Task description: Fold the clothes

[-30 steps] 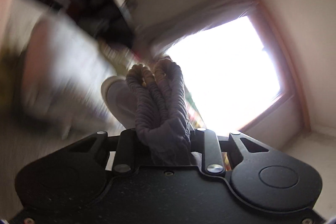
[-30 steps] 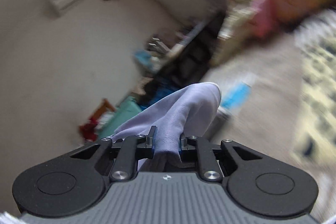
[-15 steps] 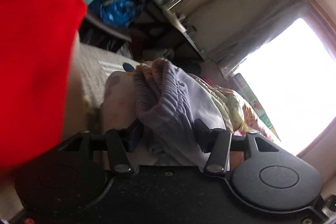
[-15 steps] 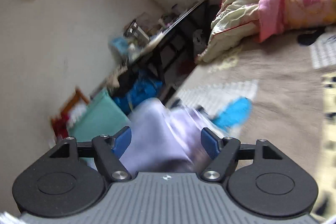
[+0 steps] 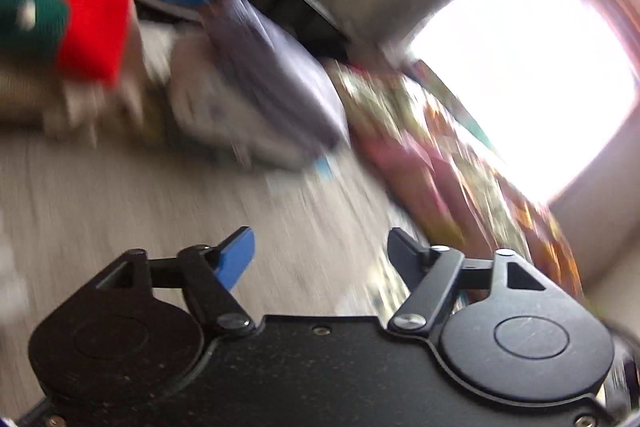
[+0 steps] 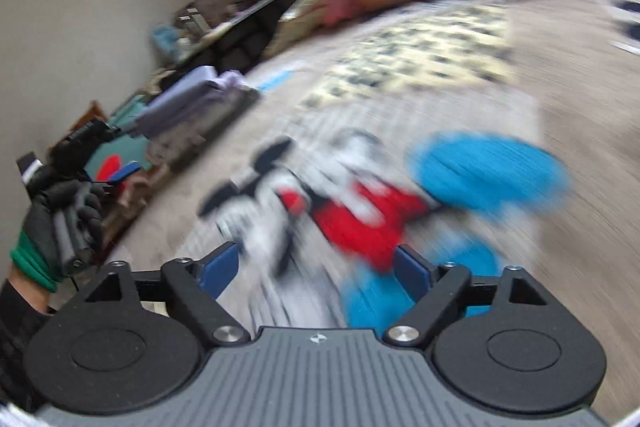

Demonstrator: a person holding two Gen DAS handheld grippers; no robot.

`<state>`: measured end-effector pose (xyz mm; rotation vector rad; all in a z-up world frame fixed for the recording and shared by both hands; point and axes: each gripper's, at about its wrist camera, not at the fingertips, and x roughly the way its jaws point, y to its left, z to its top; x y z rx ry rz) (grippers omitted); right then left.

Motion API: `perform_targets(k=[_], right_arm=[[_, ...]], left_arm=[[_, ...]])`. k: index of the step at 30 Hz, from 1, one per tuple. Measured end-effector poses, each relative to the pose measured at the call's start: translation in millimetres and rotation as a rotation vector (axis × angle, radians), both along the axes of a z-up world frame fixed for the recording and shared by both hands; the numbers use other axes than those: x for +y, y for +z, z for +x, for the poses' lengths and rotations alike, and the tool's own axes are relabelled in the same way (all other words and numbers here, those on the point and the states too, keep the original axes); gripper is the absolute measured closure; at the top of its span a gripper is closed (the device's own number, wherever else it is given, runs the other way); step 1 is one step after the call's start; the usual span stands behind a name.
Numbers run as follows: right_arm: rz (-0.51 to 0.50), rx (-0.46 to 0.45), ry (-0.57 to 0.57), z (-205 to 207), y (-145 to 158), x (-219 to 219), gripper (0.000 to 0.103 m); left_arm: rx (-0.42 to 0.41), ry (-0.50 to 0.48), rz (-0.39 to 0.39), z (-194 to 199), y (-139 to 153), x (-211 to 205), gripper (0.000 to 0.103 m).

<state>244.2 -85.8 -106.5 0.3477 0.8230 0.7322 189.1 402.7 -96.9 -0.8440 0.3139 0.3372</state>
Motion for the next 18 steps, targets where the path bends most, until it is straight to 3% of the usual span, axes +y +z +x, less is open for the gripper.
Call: perform_targets(k=[5,8,14,18], right_arm=[[-0.045,0.053,-0.076,-43,2,-47,0.004],[-0.073,0.039,-0.136,-63,22,-67,0.0],[-0.2,-0.082,-0.234,-104,69,-95,0.0],[-0.268,-0.165,-0.304,-129,94,-108,0.0]], left_arm=[[0.112,-0.188,0.016,-24,4,-108,0.016],[0.168,-0.3,0.069,-48,9,-179,0.013],[0.312,-0.51,0.392,-80,34,-295,0.001],[0.277,-0.573,0.54,-114,56,-336,0.0]])
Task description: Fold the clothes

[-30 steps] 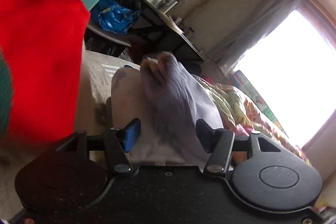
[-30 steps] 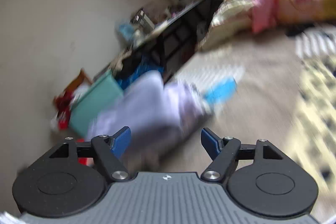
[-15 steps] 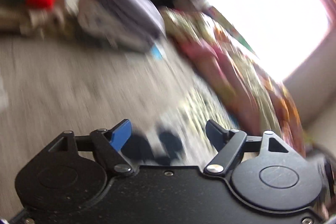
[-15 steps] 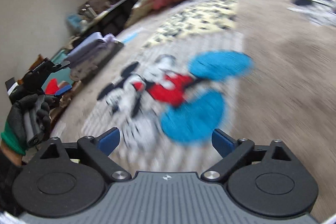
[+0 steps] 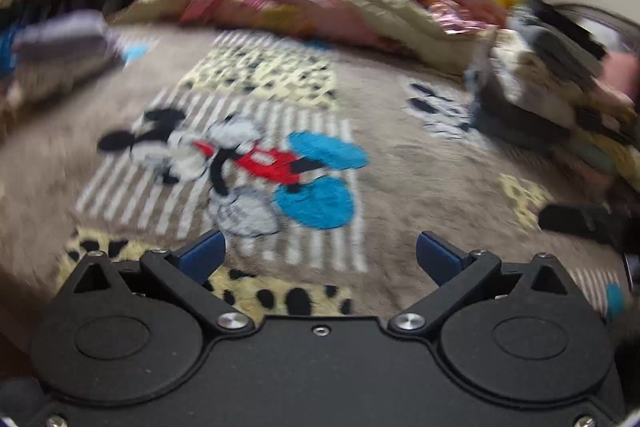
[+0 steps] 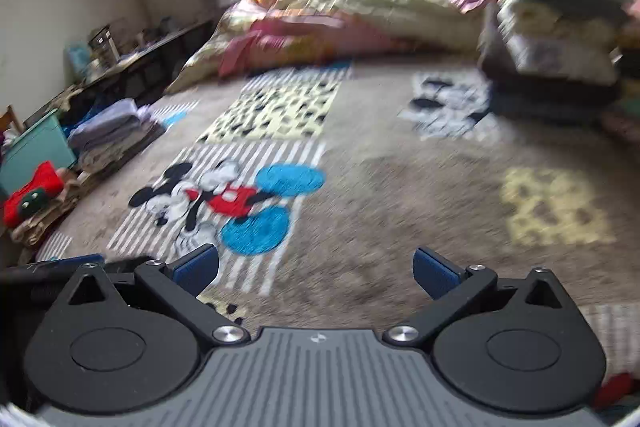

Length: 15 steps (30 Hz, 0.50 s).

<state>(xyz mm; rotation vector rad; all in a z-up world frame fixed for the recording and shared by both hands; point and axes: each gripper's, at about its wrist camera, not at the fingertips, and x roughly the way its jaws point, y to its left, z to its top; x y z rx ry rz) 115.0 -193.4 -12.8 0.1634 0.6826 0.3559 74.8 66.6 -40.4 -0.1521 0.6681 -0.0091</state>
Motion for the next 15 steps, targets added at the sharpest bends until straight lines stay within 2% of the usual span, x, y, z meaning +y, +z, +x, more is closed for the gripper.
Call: perform_targets(k=[3,7,11,15], right_arm=[[-0.001,-0.015,-0.03,-15,12,-10,0.0],[-0.071,-0.023,-0.074,-33,22,-11,0.0],[-0.116,-0.004,-0.102,-47,25,-9,0.0],[-0.142,0.012,-0.107,-59,25,-3,0.0]], left_arm=[[-0.02,-0.038,-0.005,-16,9,-13,0.0],[-0.04,-0.043,-0.035,-36,19,-24,0.0],[-0.019,-0.057,-0.075,-52,24,-27,0.0],[-0.026,-0.051,-0.013,-62,30,-32,0.0]])
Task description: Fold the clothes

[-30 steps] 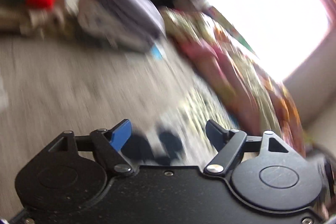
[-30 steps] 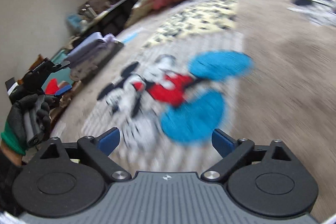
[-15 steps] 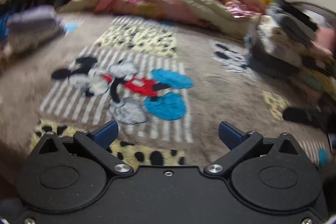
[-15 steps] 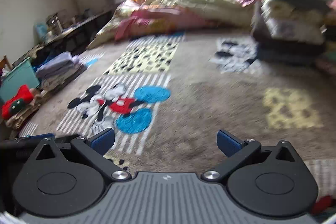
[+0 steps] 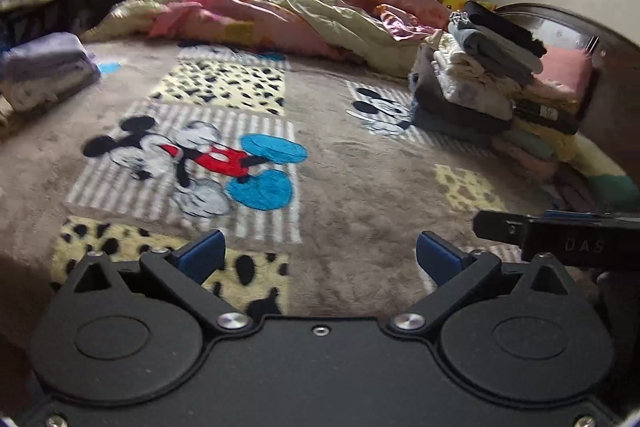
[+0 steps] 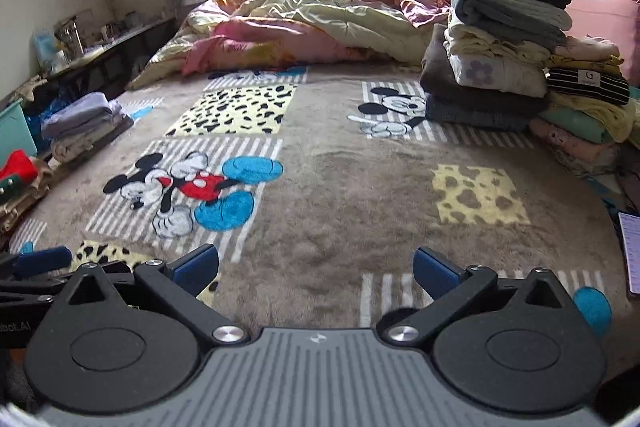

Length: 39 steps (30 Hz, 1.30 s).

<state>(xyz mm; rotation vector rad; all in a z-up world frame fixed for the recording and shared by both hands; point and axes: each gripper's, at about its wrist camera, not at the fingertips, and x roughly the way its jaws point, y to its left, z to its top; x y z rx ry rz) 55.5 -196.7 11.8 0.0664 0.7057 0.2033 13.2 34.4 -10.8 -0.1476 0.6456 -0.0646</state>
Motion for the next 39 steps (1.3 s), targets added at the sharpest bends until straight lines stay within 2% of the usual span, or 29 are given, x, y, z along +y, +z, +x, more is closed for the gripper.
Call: perform_targets(k=[12,39], right_arm=[[-0.036,0.008,-0.045,-22,5,4,0.0],[-0.05,-0.022,-0.038,-38,10,-4,0.0]], left_arm=[[-0.03,0.034,0.111,-13,22,-18,0.0],[-0.023,0.013,0.15,-22,26,-33,0.0]])
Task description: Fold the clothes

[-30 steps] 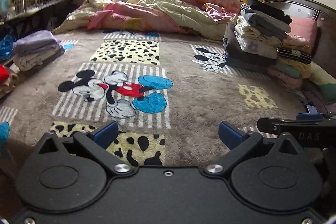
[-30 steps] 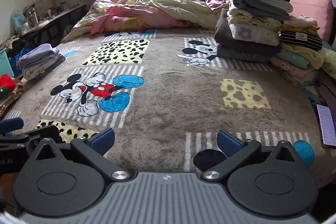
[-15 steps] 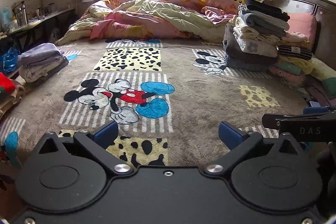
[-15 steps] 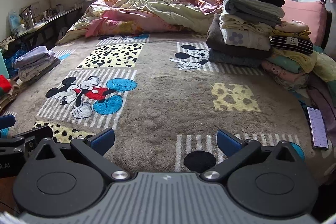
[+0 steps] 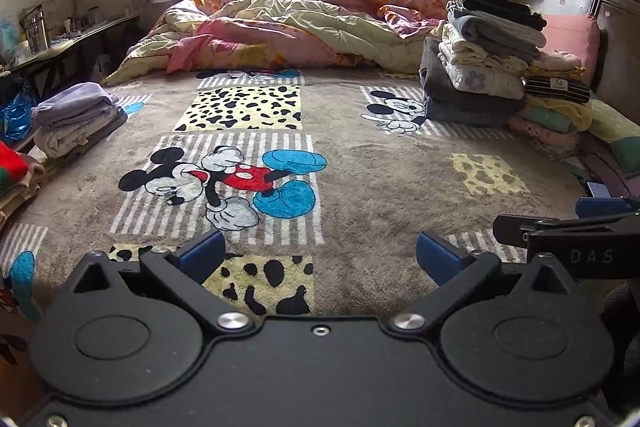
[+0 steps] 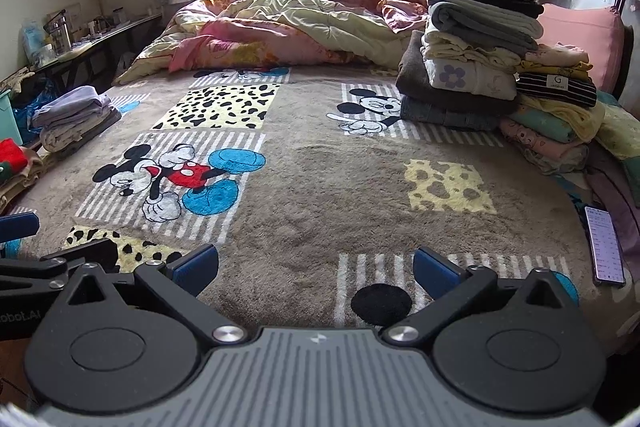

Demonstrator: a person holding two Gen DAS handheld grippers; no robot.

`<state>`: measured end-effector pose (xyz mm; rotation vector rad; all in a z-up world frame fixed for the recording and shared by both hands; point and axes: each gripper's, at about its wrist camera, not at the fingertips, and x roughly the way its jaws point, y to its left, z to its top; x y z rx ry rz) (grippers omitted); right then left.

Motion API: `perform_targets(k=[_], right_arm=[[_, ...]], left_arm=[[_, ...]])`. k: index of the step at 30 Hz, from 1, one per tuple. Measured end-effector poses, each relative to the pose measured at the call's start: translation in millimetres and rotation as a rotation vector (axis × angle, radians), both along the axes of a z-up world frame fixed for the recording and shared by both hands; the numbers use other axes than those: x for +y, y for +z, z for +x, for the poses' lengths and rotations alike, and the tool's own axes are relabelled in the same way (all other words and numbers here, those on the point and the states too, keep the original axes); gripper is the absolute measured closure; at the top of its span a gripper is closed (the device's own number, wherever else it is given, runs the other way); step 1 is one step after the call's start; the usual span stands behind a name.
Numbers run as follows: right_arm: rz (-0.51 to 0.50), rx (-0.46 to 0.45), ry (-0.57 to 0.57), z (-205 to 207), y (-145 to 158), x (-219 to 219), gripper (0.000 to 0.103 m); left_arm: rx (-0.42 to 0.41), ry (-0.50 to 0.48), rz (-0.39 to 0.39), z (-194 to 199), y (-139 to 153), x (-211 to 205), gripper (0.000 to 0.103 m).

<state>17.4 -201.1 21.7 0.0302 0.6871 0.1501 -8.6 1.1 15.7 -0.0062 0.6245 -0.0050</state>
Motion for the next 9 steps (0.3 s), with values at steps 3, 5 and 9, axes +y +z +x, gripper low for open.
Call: perform_targets(k=[3,5,9], right_arm=[[0.007,0.001,0.002,-0.9,-0.6,-1.8,0.0],[0.01,0.002,0.002,-1.4,-1.2,-2.6,0.0],[0.01,0.004,0.007,-3.5,-3.1,-2.8,0.0]], left_arm=[[-0.002,-0.005,0.005,-1.3,-0.6,-1.5,0.0],[-0.007,-0.012,0.009,-3.1,-1.9,-2.8,0.0],[-0.001,-0.017,0.005,-4.7,-4.7,-3.8,0.001]])
